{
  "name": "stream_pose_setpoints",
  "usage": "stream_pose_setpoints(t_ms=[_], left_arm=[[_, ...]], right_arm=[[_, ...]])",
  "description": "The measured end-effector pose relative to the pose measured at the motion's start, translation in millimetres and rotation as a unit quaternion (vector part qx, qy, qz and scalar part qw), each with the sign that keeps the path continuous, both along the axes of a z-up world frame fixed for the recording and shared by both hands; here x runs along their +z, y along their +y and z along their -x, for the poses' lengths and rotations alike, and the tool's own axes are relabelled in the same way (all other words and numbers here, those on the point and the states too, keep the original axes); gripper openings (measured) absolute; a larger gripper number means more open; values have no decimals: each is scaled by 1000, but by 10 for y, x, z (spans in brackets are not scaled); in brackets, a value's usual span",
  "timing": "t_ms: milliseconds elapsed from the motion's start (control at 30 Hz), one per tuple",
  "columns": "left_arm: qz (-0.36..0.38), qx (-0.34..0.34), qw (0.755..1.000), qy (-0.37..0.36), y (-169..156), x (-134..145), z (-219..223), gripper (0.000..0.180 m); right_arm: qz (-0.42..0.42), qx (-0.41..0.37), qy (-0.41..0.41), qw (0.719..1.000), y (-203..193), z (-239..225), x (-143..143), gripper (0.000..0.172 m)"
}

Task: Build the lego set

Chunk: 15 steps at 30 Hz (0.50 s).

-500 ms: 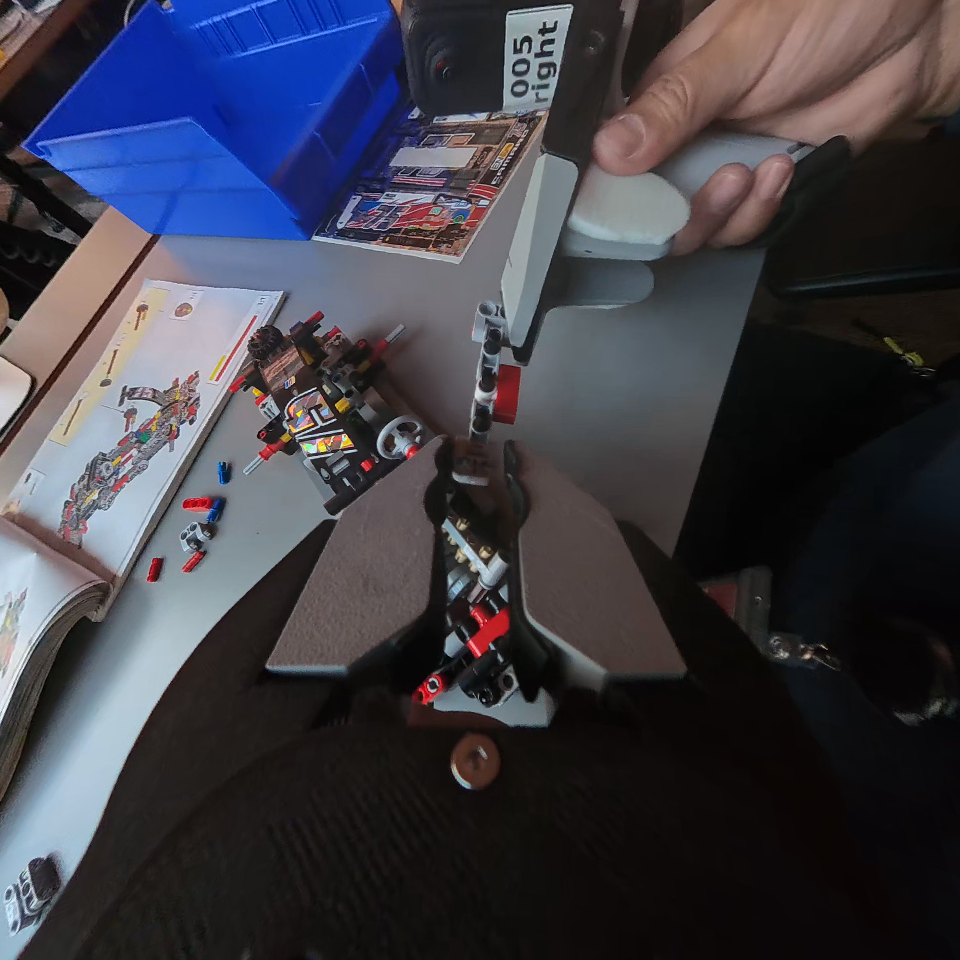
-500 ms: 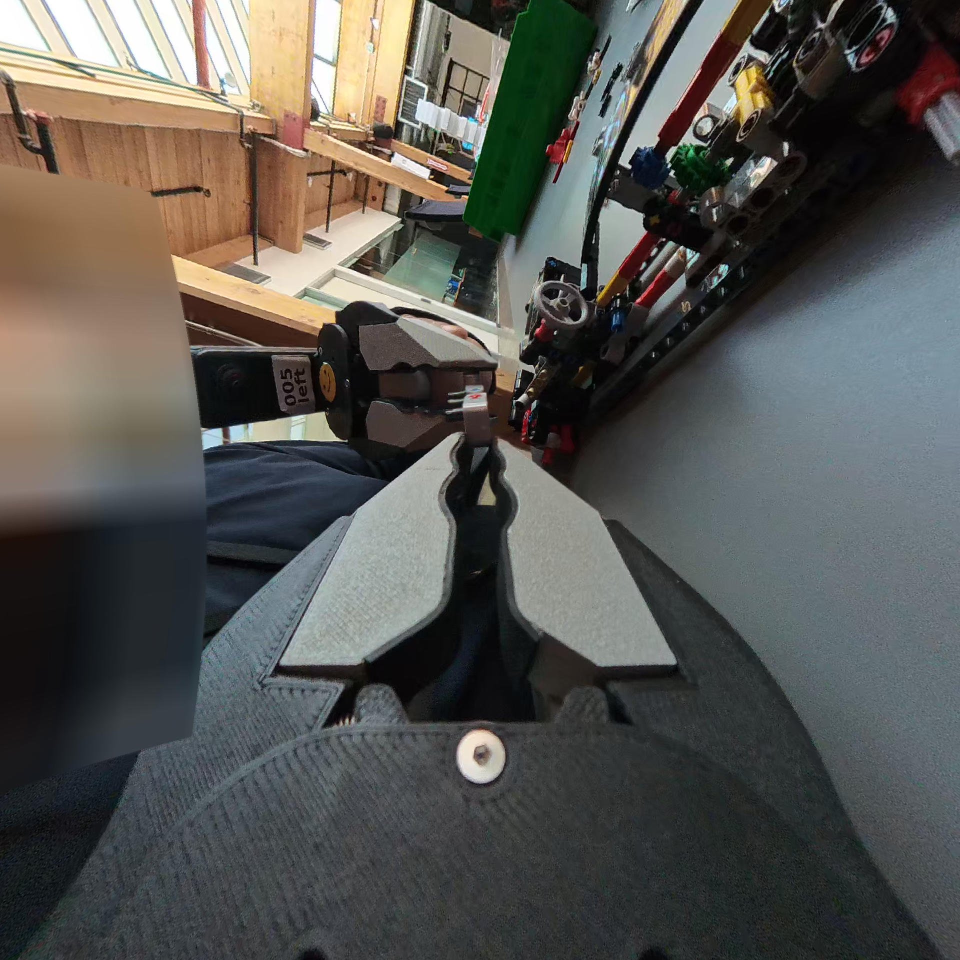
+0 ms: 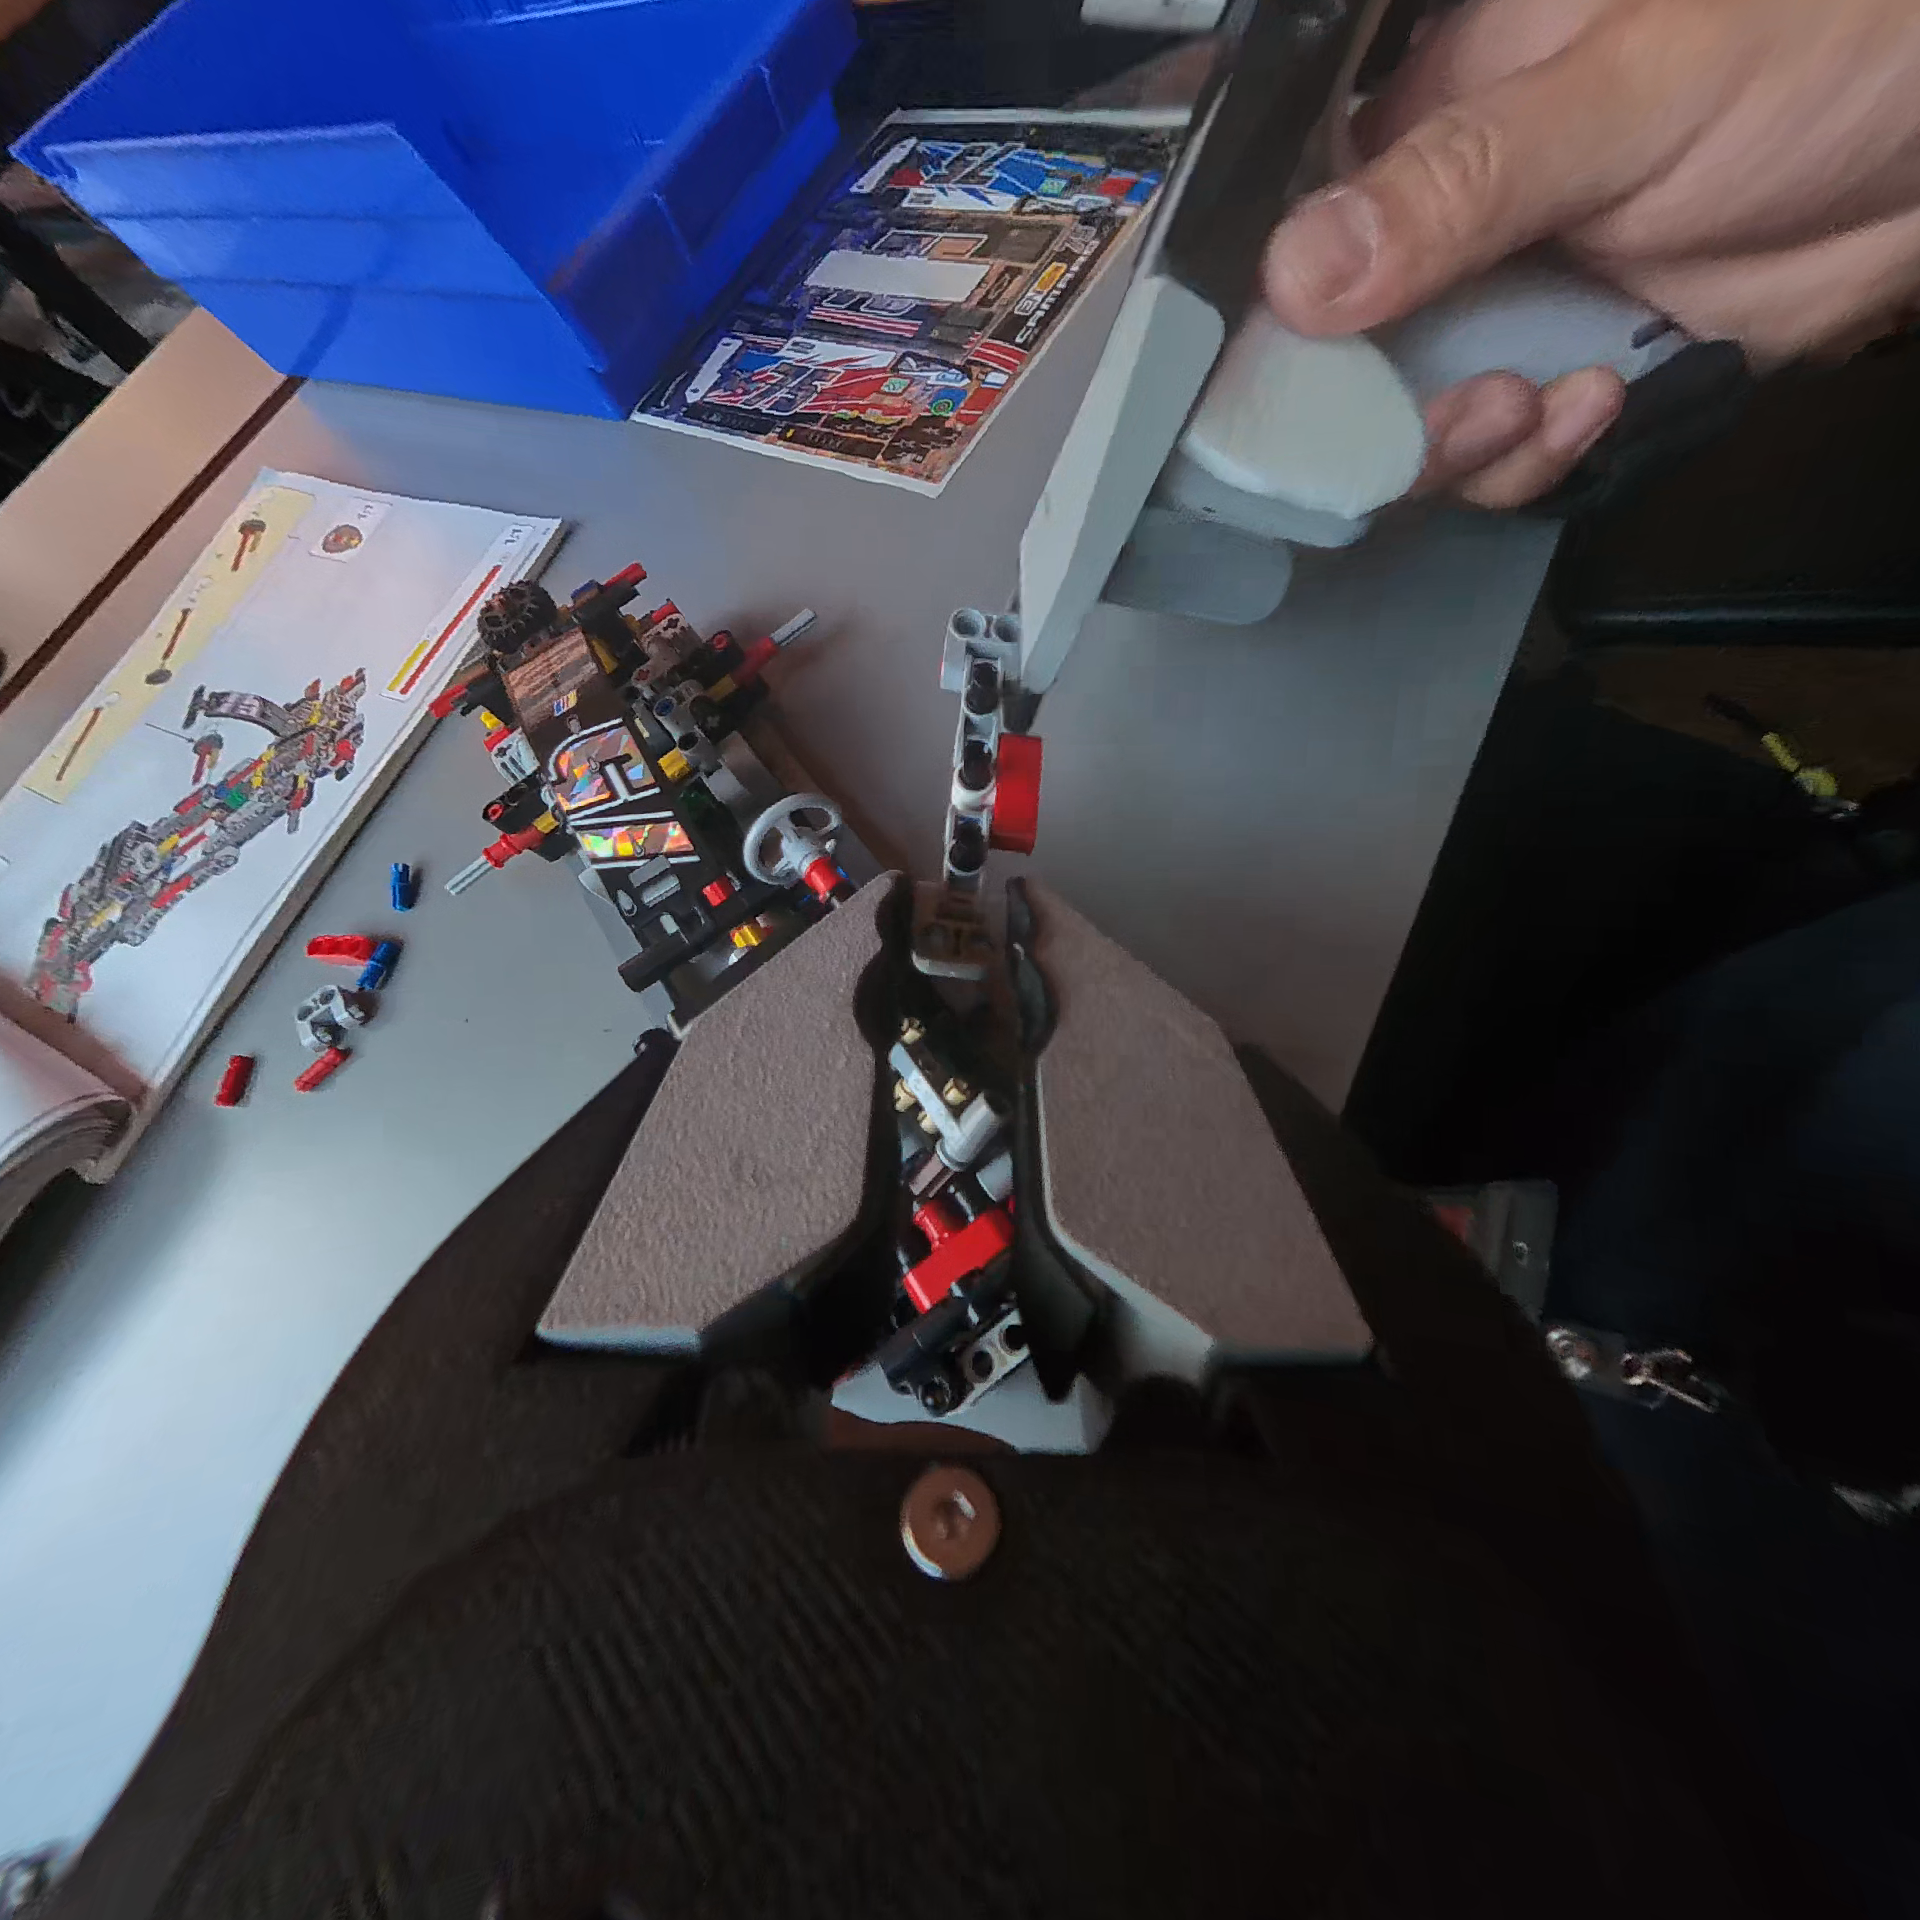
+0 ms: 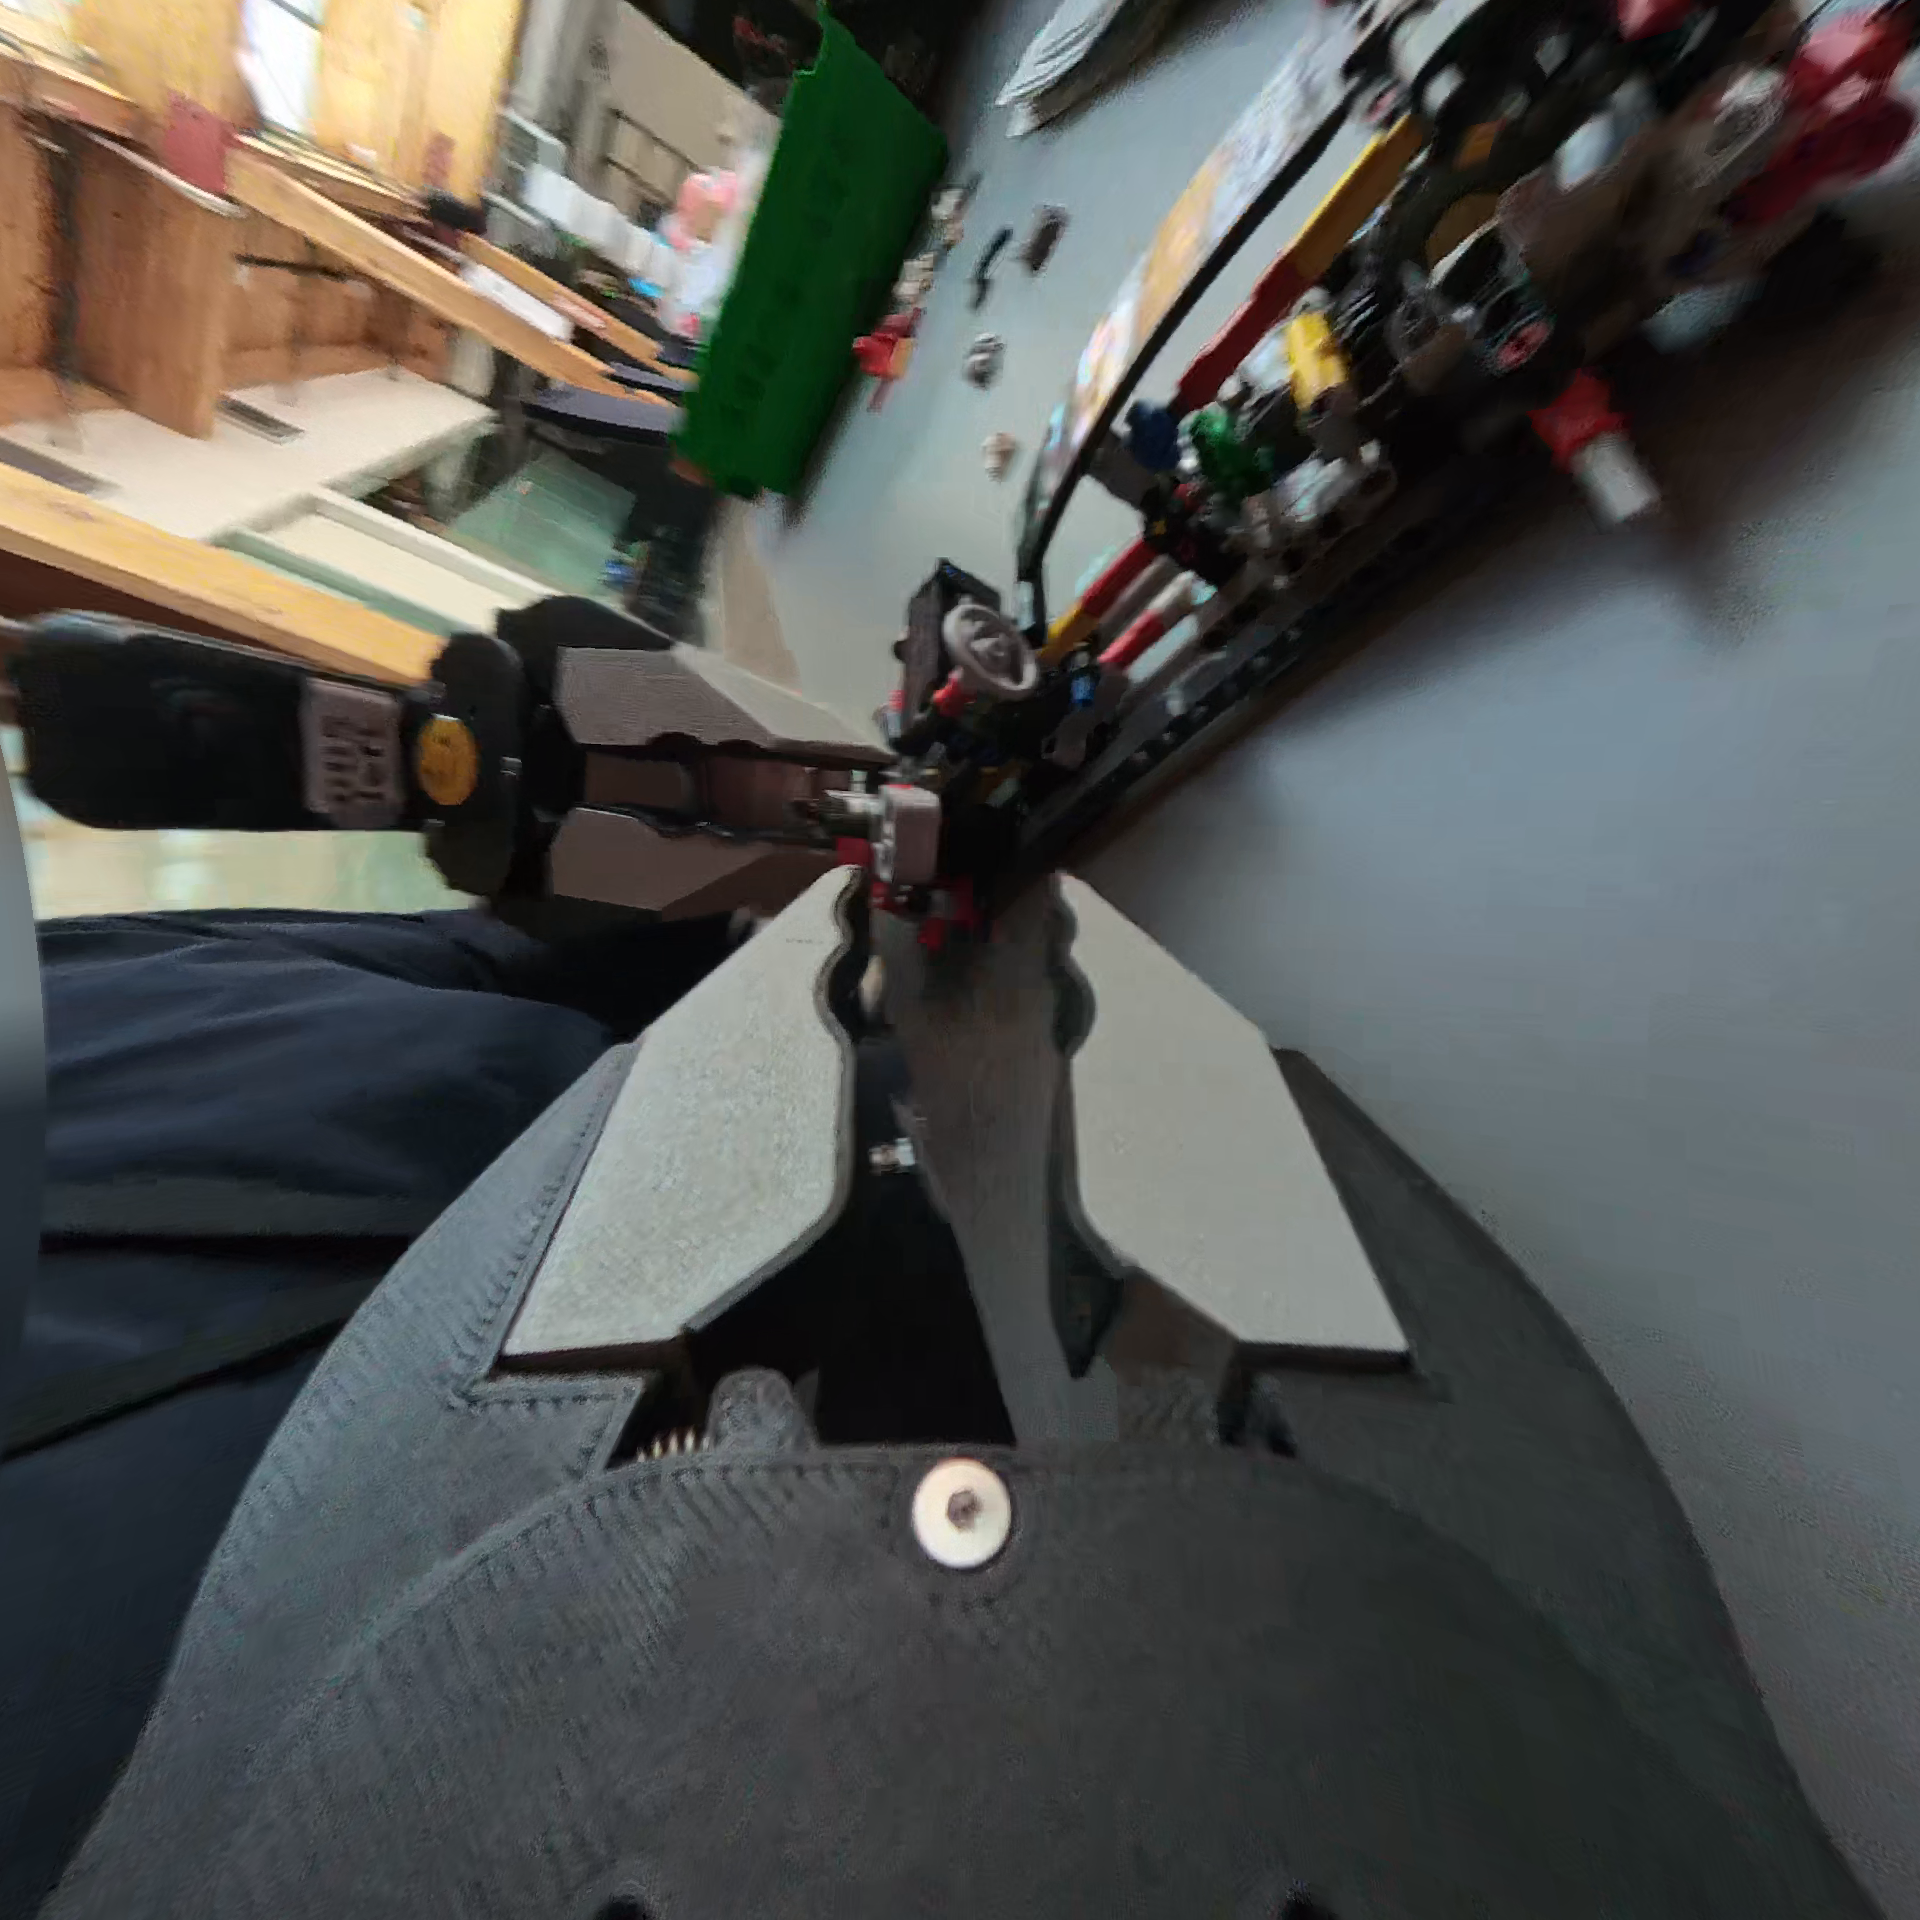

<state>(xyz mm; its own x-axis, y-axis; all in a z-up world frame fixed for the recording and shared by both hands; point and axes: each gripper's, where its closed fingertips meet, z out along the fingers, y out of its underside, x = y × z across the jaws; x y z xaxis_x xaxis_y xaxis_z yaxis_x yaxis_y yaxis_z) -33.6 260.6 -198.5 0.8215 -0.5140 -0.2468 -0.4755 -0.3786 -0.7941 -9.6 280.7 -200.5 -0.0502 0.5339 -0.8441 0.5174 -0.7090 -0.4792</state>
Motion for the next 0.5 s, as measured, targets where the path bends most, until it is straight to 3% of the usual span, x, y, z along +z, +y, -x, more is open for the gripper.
stream_pose_setpoints(t_ms=[67, 100, 200, 233, 267, 300, 367, 500], left_arm=[[6, 8, 1000, -28, 0, 31, 21, 16], [14, 11, 999, -51, -7, 49, 23, 16], [43, 23, 992, -113, -15, 83, 32, 16], [49, 27, 990, -127, -9, 99, 34, 16], [54, 31, 988, -139, -1, 115, 27, 16], [59, 35, 986, -149, 10, 132, 20, 16], [70, 40, 981, -175, 20, 163, -28, 16], [85, 50, 970, -222, 32, 192, -125, 16]], right_arm=[[-162, -58, -65, 983, 272, -101, -117, 49], [-256, -100, -96, 957, 472, -187, -114, 53], [-490, -213, -184, 825, 1029, -502, 59, 49], [-533, -227, -200, 790, 1109, -565, 96, 42], [-553, -228, -203, 775, 1123, -580, 103, 32], [-549, -217, -194, 784, 1073, -552, 77, 22], [-521, -194, -176, 812, 961, -506, 19, 24], [-544, -194, -190, 794, 999, -586, -21, 20]])
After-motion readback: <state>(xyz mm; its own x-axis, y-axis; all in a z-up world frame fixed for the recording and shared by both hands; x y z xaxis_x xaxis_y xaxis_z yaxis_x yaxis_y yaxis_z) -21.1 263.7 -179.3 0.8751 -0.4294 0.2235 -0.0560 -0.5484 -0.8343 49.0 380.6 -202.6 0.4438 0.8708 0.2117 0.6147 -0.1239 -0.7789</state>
